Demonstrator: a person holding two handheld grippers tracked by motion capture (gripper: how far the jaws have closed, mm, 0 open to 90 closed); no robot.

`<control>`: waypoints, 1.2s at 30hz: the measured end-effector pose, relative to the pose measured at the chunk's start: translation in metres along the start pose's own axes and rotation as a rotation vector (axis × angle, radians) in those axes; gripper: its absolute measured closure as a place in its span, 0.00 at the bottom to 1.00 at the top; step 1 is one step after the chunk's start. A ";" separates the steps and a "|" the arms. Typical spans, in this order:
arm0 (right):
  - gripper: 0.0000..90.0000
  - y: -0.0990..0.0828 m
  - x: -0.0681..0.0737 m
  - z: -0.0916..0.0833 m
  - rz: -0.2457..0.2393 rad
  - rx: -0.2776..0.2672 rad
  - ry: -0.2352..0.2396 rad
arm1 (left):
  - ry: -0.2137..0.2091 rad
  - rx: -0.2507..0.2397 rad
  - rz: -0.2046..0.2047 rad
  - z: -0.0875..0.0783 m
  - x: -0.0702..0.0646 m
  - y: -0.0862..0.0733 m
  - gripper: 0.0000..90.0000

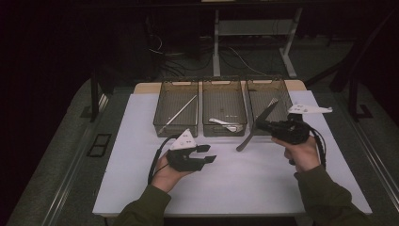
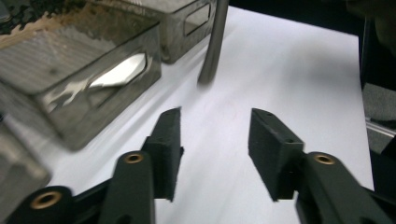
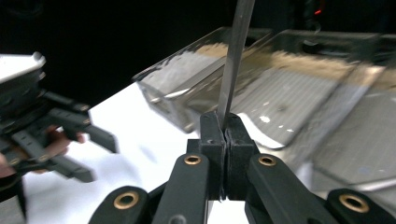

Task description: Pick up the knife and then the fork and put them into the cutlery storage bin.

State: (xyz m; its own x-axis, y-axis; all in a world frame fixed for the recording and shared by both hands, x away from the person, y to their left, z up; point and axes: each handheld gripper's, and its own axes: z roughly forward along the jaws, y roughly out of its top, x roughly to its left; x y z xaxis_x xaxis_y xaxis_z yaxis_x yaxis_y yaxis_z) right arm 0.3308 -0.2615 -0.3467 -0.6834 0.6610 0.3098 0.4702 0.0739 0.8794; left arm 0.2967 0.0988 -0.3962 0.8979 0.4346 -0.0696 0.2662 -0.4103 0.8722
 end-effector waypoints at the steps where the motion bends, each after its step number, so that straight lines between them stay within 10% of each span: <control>1: 0.98 0.003 -0.003 -0.005 0.001 -0.009 -0.014 | 0.001 0.002 -0.001 -0.004 0.001 -0.004 0.56; 18: 0.98 0.063 -0.056 -0.044 -0.047 -0.016 -0.267 | 0.044 -0.018 -0.070 -0.053 0.017 -0.049 0.30; 36: 0.98 0.067 -0.107 -0.022 -0.067 0.325 -0.468 | 0.044 -0.019 -0.072 -0.047 0.022 -0.055 0.02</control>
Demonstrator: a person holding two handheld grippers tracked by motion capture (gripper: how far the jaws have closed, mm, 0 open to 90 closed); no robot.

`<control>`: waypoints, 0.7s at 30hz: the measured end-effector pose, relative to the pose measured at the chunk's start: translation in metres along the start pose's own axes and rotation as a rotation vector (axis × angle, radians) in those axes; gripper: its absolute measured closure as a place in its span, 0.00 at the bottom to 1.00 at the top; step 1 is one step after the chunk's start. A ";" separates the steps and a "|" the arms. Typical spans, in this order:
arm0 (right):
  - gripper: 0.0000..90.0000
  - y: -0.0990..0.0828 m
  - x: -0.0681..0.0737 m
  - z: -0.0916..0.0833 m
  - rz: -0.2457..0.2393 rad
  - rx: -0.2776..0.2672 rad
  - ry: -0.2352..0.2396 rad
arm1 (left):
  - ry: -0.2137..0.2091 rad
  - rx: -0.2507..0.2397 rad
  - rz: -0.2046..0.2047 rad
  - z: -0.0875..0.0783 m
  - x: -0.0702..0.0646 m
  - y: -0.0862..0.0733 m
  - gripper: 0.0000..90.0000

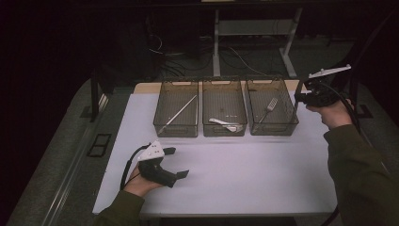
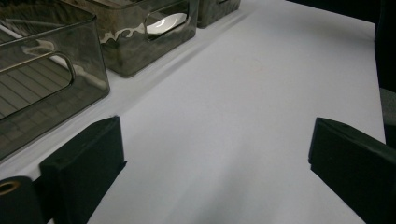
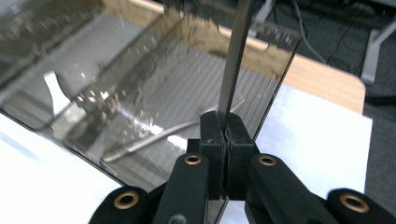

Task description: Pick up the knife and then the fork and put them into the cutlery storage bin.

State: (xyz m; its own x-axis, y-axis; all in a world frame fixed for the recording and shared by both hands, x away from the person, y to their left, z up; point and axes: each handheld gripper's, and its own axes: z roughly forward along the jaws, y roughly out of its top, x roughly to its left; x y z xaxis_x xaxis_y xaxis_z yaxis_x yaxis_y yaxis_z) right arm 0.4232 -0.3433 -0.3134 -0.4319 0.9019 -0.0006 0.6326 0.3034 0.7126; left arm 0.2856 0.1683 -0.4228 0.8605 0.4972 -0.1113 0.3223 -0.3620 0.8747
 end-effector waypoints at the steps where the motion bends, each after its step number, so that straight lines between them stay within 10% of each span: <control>1: 0.98 0.000 0.000 0.004 0.000 0.016 -0.002 | 0.000 0.000 0.001 0.000 0.000 0.000 0.02; 21: 0.97 0.008 0.009 0.079 0.032 -0.045 -0.004 | -0.006 0.012 0.029 0.010 -0.004 0.007 0.02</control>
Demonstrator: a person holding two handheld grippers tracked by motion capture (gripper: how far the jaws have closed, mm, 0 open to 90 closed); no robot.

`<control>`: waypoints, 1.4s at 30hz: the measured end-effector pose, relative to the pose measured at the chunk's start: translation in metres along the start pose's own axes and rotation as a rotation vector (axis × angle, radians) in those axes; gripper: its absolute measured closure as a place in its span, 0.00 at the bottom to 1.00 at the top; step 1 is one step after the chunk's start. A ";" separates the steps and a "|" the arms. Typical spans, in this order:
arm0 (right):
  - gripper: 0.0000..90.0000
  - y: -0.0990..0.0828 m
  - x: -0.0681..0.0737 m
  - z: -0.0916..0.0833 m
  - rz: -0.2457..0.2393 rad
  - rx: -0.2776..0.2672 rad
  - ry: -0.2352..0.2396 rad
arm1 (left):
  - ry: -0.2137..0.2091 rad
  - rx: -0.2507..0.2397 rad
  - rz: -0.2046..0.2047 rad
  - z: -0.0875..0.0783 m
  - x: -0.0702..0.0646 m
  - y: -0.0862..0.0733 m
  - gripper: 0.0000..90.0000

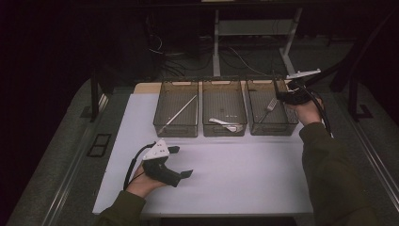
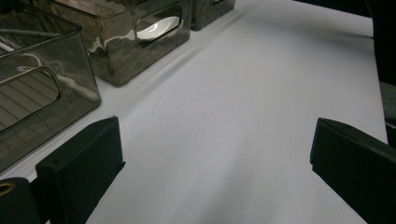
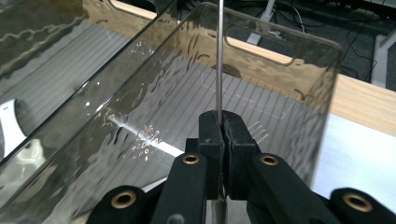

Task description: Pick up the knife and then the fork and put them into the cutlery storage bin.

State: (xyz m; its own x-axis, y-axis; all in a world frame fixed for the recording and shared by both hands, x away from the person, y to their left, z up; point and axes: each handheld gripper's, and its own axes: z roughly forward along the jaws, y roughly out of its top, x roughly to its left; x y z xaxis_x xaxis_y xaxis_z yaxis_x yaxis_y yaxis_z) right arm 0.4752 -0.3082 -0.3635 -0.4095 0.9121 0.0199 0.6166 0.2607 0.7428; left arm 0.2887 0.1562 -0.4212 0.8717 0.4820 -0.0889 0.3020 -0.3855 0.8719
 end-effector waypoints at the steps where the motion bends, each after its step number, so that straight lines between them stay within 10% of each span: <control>1: 0.97 -0.001 0.001 0.004 -0.005 0.006 0.002 | -0.001 0.000 0.000 0.000 0.000 0.000 0.02; 16: 0.78 -0.008 0.005 0.032 0.009 0.080 0.015 | -0.005 0.002 0.003 0.000 -0.001 0.000 0.02; 25: 0.57 -0.013 0.002 0.009 0.070 -0.018 0.131 | 0.009 0.008 0.001 0.000 -0.001 0.000 0.02; 42: 0.31 -0.057 0.032 -0.051 0.026 -0.190 0.236 | 0.040 0.031 0.026 -0.001 0.000 -0.003 0.02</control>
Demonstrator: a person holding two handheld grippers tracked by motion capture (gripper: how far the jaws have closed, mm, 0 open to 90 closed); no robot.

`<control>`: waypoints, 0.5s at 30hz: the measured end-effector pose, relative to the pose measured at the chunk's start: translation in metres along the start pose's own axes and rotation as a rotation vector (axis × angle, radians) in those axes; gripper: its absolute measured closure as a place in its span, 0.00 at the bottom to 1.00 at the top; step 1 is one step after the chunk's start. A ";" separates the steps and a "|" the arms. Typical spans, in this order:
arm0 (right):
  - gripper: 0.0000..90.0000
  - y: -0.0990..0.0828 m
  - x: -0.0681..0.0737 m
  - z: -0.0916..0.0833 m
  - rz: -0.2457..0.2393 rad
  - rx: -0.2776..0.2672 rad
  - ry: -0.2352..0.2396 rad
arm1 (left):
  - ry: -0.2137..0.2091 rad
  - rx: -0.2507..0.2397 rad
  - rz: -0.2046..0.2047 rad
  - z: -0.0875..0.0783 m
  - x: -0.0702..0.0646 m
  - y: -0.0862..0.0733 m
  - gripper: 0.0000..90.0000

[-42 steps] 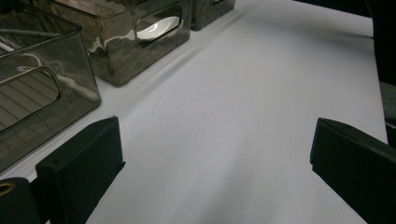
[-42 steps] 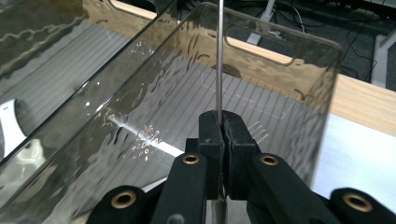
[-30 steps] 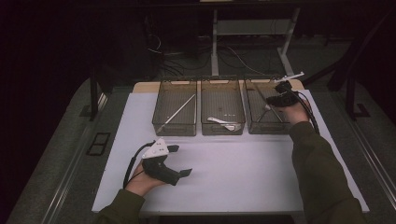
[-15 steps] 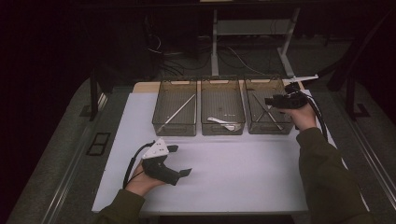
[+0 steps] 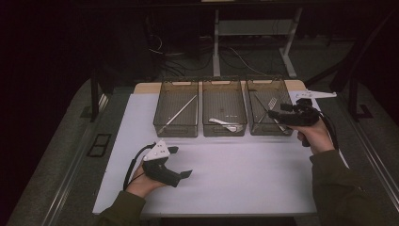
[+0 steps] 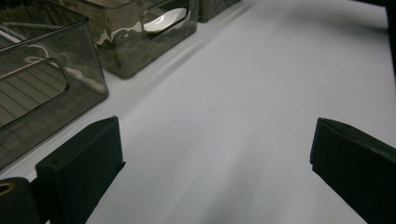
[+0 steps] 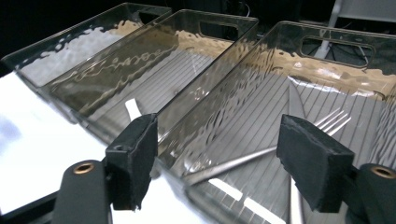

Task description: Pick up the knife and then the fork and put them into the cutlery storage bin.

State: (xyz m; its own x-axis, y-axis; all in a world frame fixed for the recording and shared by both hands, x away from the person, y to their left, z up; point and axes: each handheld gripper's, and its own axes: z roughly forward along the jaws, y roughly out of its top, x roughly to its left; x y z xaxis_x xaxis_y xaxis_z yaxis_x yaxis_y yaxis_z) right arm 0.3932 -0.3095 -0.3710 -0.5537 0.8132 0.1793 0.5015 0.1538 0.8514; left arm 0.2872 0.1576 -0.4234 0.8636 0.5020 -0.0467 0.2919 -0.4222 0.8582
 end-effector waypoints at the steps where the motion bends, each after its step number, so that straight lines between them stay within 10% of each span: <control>1: 0.30 -0.004 0.003 -0.003 -0.008 -0.002 -0.006 | -0.002 -0.005 -0.005 0.000 0.000 0.000 0.02; 15: 0.21 -0.048 0.037 -0.036 -0.079 -0.055 0.068 | -0.009 -0.016 -0.006 -0.006 0.000 -0.005 0.02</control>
State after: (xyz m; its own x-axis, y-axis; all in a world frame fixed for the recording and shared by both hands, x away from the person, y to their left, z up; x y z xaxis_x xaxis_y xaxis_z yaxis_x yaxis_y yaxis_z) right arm 0.3250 -0.3070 -0.3872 -0.6349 0.7594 0.1419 0.4182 0.1835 0.8896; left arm 0.2828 0.1641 -0.4250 0.8654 0.4978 -0.0569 0.2908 -0.4067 0.8660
